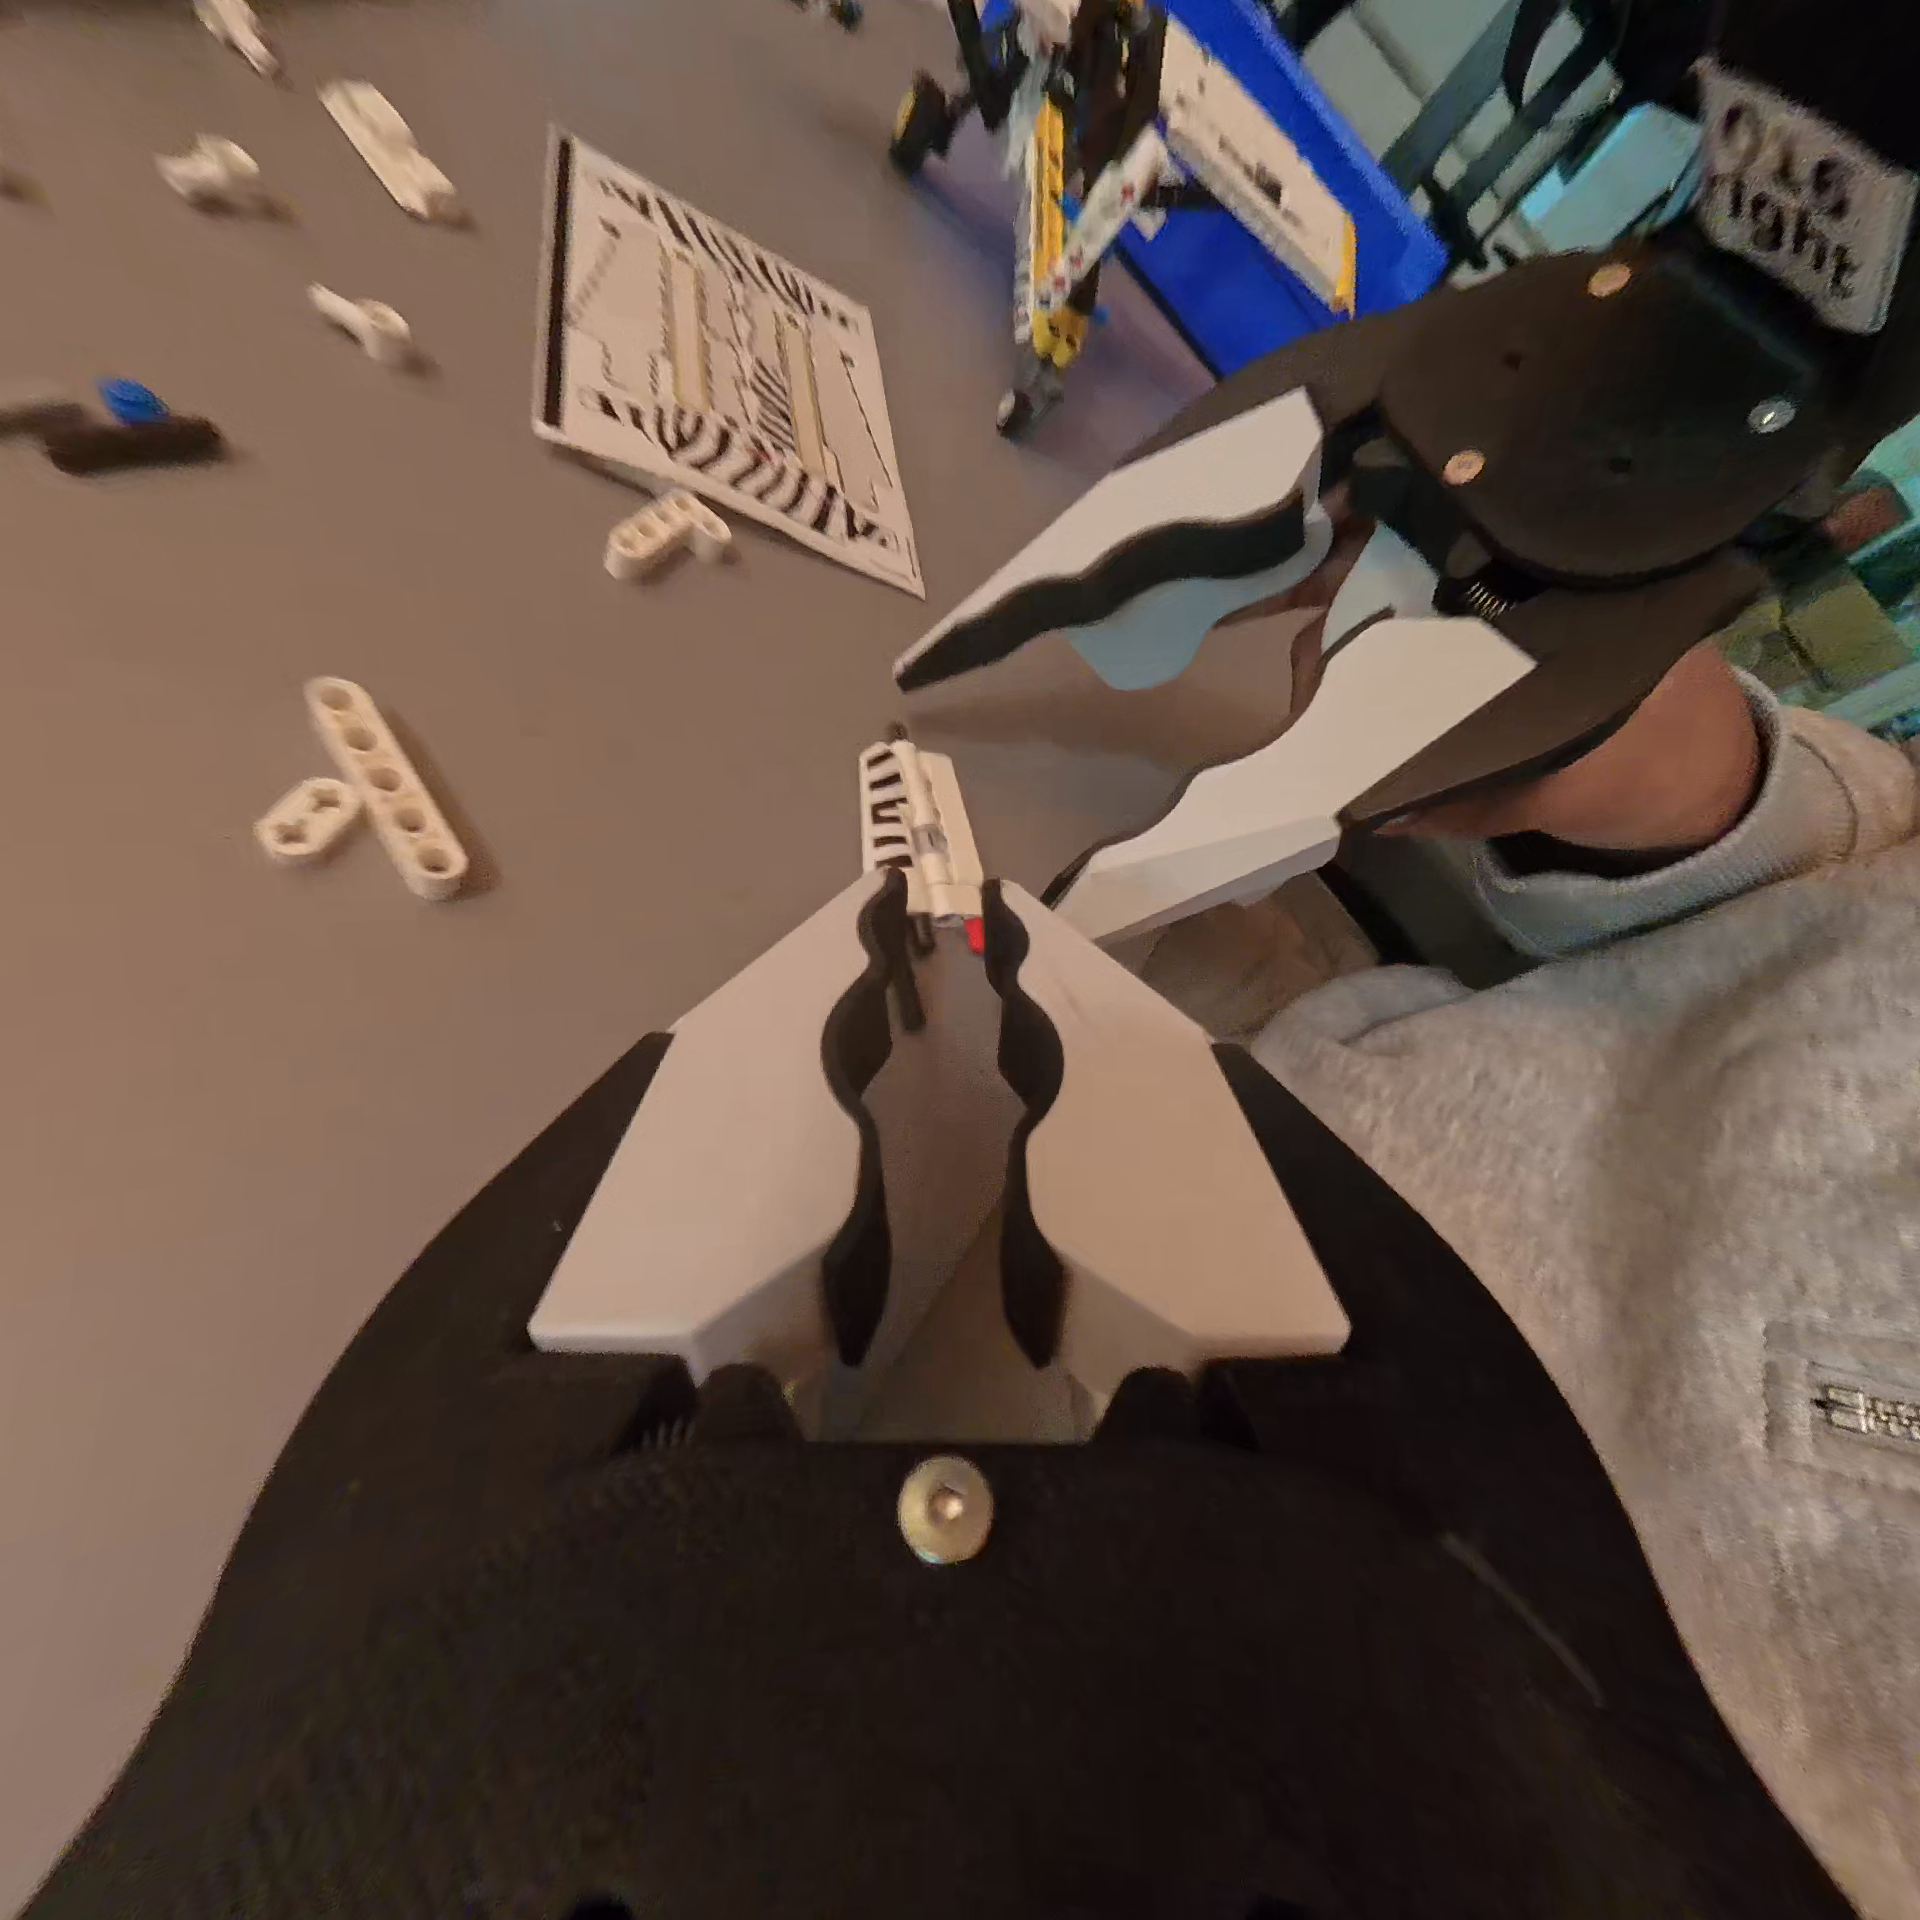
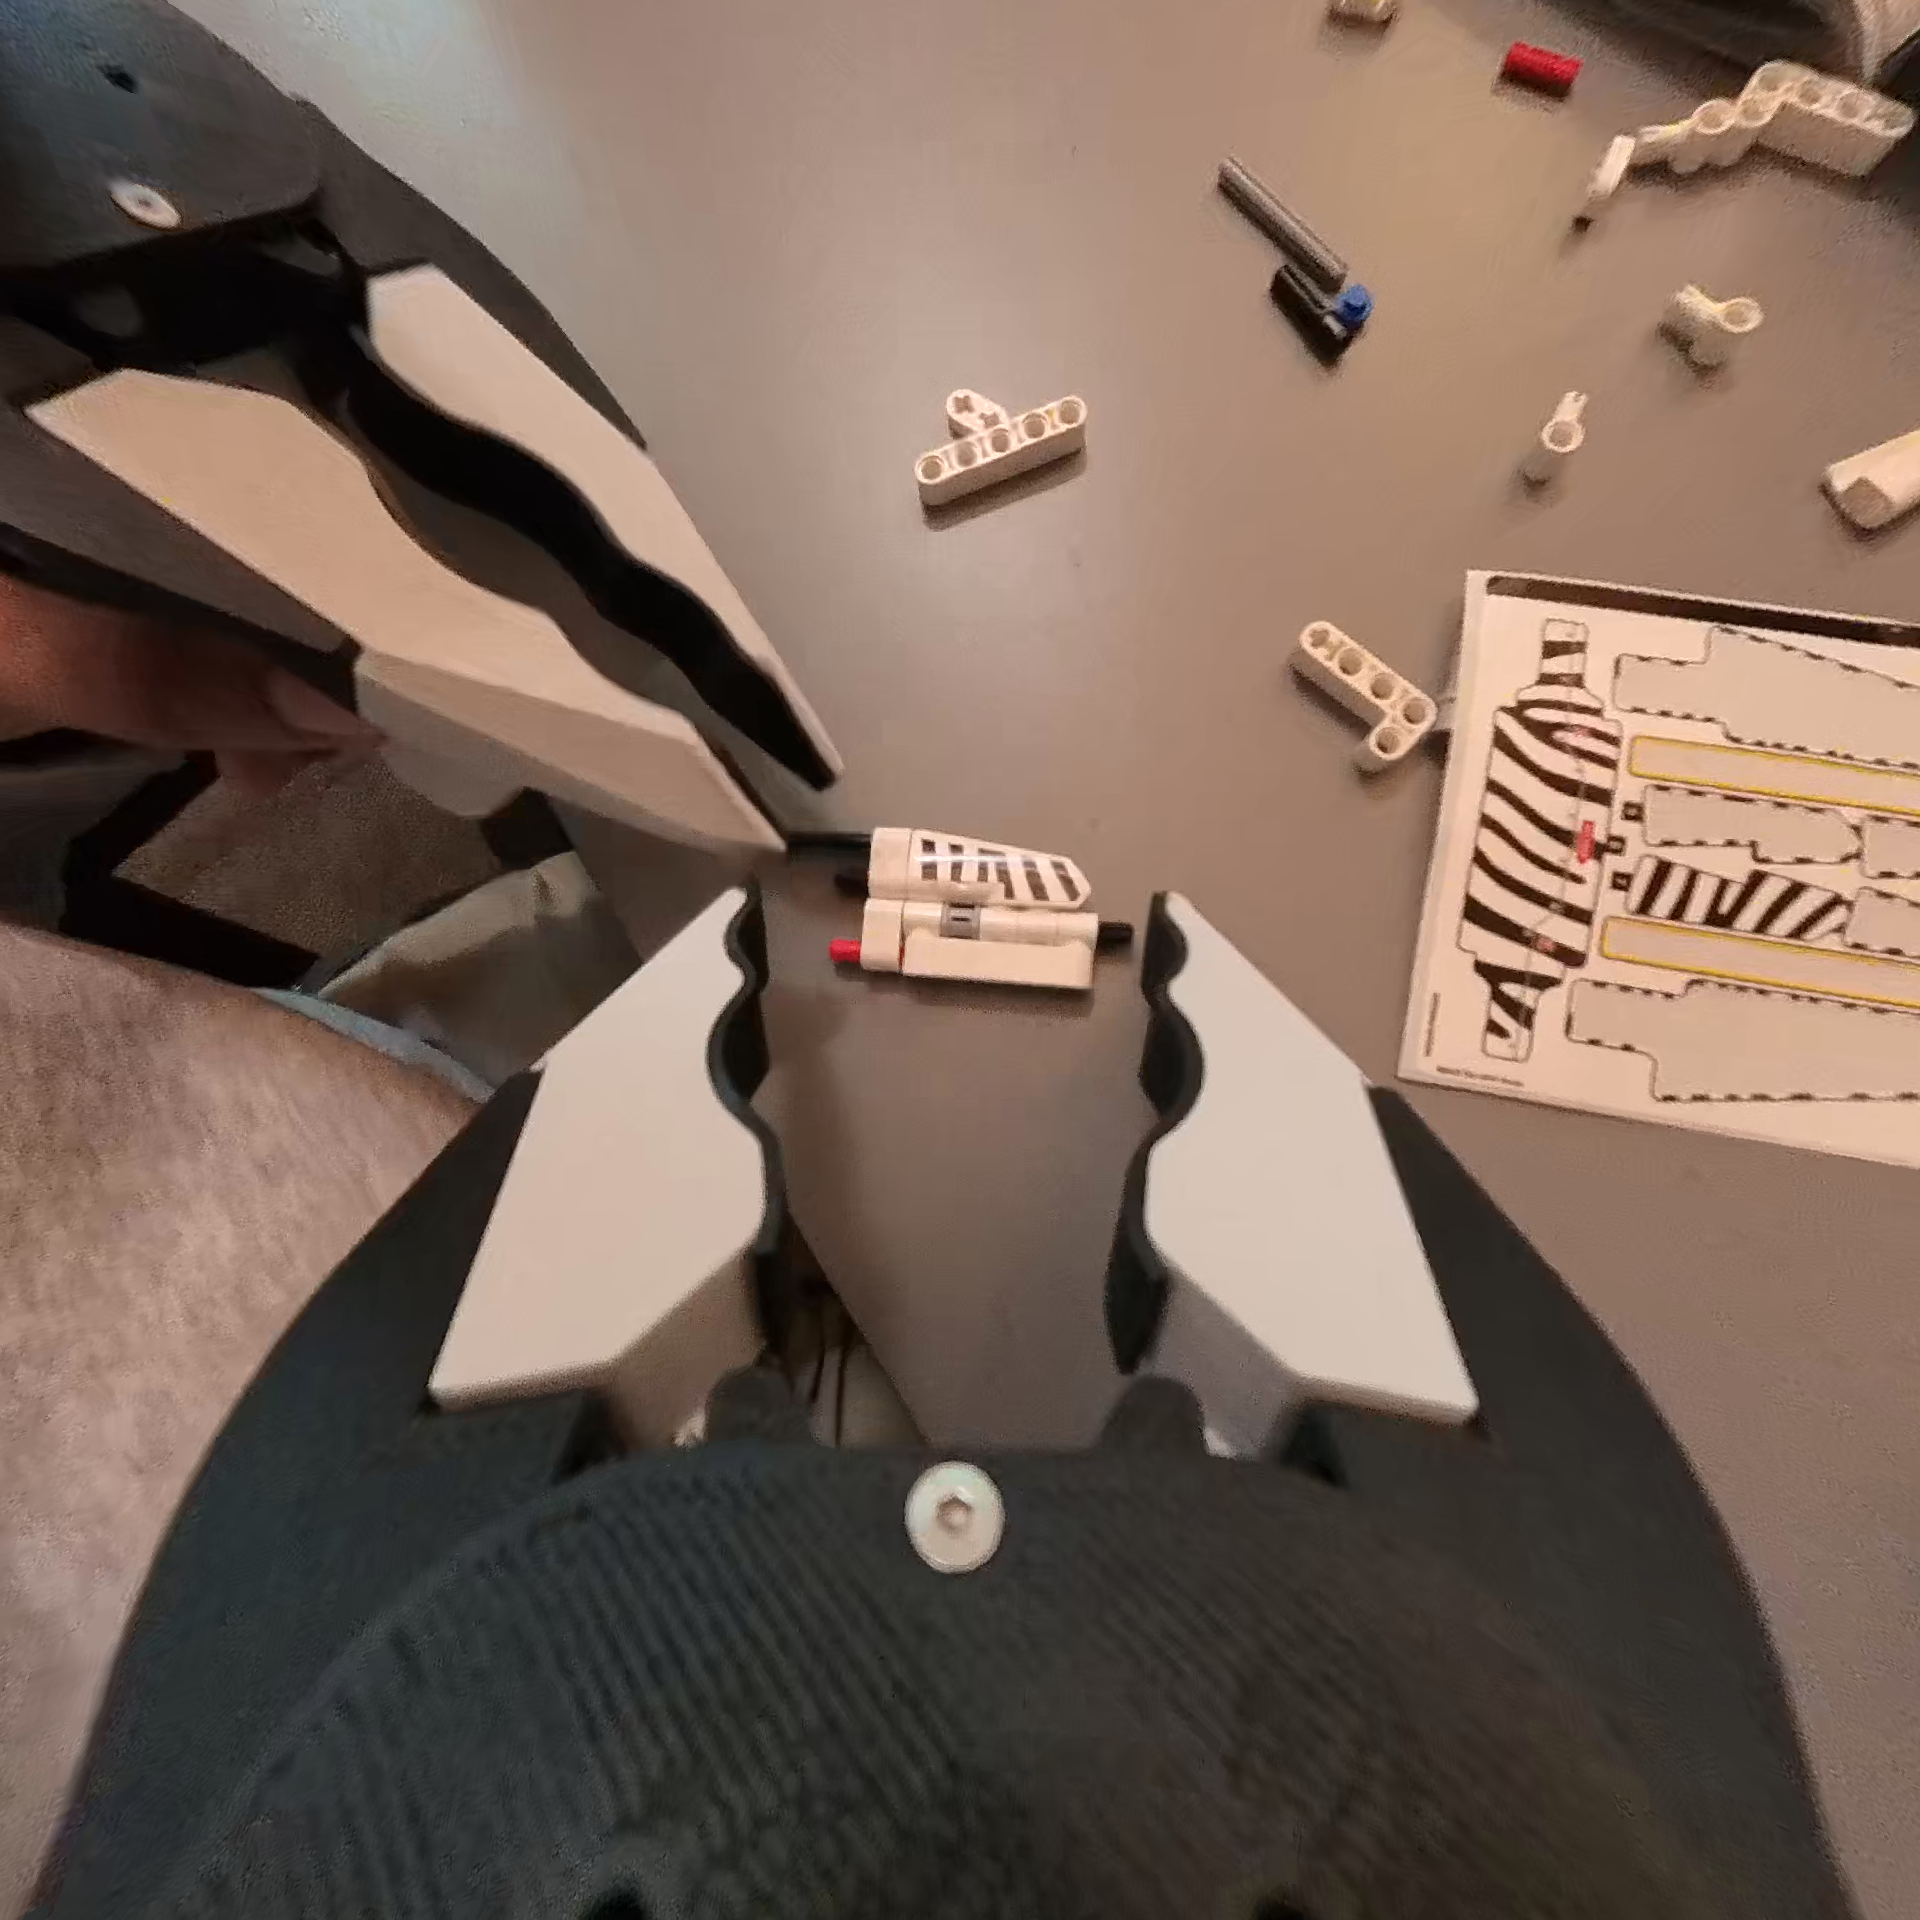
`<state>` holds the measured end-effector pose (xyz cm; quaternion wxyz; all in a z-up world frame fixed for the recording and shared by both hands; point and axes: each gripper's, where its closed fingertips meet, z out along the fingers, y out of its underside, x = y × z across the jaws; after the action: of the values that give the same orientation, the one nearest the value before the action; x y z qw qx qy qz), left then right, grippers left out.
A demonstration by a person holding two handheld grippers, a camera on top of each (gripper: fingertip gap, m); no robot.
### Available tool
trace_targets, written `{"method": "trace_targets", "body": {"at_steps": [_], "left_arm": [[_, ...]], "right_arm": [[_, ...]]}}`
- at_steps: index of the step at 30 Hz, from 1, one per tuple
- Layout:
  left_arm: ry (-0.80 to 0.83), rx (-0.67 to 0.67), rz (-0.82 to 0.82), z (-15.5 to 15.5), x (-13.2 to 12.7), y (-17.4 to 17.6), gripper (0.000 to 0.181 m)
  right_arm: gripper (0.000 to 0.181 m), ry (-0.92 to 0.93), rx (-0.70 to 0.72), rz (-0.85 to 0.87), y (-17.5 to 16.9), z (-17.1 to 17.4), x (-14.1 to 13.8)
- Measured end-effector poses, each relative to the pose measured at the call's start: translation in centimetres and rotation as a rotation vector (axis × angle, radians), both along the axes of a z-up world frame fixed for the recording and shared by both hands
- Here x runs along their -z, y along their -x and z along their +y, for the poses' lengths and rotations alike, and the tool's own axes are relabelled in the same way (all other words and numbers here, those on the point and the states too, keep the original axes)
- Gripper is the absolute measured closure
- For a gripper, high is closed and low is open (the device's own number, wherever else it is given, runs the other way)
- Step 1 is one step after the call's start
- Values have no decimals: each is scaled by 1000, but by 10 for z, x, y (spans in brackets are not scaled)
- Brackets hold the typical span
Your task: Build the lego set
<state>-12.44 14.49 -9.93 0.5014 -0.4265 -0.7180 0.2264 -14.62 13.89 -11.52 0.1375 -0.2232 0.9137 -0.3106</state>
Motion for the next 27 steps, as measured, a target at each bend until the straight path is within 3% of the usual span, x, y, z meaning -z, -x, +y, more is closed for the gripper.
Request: {"method": "trace_targets", "body": {"at_steps": [7,12,27], "left_arm": [[76,-52,112,-18,-10,-16,169],[7,-29,219,-20,-19,-21,168],[-97,-5,346,-22,-33,-31,167]], "right_arm": [[115,-95,80,133,3,1,17],[126,-137,90,193,3,-1,20],[127,-200,49,238,3,0,20]]}}
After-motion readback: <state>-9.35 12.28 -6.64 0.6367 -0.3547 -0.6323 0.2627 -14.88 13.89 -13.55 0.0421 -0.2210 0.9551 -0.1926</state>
